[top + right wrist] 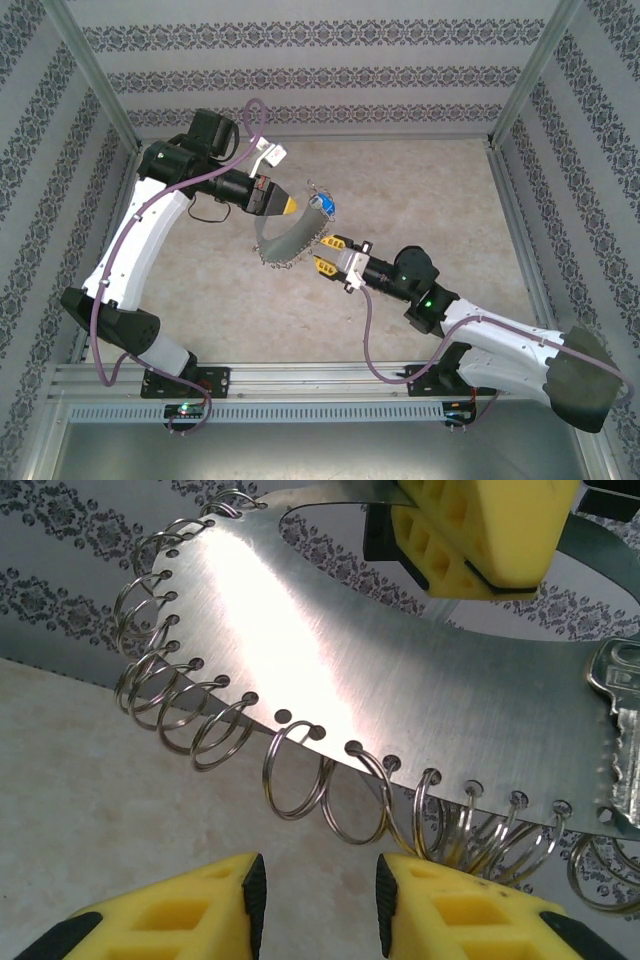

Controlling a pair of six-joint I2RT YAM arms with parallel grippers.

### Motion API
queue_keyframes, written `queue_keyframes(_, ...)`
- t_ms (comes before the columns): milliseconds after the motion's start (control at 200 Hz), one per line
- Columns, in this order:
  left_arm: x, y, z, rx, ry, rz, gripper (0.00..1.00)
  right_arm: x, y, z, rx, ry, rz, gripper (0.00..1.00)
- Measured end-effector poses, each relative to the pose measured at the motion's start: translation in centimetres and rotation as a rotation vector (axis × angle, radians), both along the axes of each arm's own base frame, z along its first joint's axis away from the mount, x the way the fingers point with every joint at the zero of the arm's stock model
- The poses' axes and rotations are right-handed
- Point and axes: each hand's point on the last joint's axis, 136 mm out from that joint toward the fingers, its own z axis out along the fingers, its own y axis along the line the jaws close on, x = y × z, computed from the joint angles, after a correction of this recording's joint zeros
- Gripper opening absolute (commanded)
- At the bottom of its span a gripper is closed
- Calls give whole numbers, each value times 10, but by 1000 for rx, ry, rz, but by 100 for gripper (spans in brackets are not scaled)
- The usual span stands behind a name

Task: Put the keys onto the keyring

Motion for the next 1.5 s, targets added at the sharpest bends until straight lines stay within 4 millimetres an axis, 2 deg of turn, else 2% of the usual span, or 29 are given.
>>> queue_keyframes(205, -2, 1, 2, -2, -5, 0, 0, -1, 1, 6, 6, -16, 12, 39)
queue_keyframes(335, -3, 1, -4, 3, 12, 1, 0, -4, 3, 8, 8, -20, 26, 38)
queue_keyframes(470, -3, 1, -11, 9, 33, 2, 0, -5, 3, 9, 8, -21, 32, 36)
queue_keyframes(899, -1, 2, -13, 20, 33, 12, 0, -7, 5, 3, -14, -17, 52, 31)
queue_keyframes(1169, 2, 4, -16, 42, 27, 28, 0, -12, 8, -6, -60, -27, 73, 33)
queue_keyframes(1504, 3, 5, -19, 56, 24, 36, 0, -10, 9, -1, -68, -39, 68, 35)
